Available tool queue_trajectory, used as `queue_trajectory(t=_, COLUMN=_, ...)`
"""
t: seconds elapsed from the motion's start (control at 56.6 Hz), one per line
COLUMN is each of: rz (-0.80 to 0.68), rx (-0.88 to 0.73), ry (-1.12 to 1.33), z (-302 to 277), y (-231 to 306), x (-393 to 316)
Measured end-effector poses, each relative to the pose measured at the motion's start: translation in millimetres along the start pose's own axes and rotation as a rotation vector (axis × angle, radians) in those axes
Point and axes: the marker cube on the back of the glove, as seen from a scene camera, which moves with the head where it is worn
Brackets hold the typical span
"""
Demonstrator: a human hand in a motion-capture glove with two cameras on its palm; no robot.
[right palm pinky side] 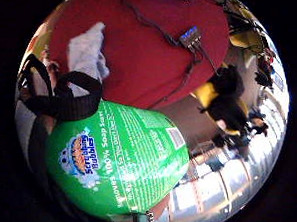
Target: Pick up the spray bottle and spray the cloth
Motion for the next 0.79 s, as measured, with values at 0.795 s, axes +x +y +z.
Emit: queue_trajectory(t=0.795, rz=0.232, rx=-0.324, ry=0.271, z=96, y=-66, x=-3)
